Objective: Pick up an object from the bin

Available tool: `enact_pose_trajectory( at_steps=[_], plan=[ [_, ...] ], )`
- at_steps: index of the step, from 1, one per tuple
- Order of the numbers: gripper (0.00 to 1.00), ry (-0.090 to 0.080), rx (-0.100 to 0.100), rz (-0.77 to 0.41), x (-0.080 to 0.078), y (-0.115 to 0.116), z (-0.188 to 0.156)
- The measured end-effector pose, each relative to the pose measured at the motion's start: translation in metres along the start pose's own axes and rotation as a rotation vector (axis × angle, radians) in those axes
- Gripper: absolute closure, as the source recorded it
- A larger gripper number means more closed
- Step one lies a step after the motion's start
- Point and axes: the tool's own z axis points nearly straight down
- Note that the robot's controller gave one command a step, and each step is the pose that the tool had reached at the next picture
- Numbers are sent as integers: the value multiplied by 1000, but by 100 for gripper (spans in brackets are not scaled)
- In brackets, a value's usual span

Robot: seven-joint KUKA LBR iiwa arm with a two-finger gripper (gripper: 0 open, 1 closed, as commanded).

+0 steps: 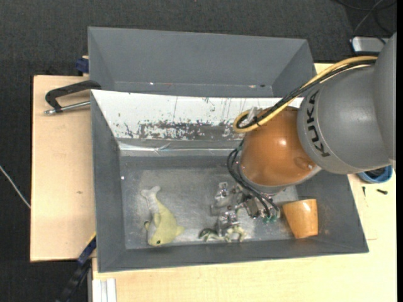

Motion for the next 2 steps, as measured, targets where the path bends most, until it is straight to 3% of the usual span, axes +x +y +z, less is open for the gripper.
enact_pose_trajectory(
  at_steps=[1, 2],
  plan=[
    [100, -28, 17, -191, -11, -20, -154],
    [0, -19, 14, -190, -9, -19, -150]
  ],
)
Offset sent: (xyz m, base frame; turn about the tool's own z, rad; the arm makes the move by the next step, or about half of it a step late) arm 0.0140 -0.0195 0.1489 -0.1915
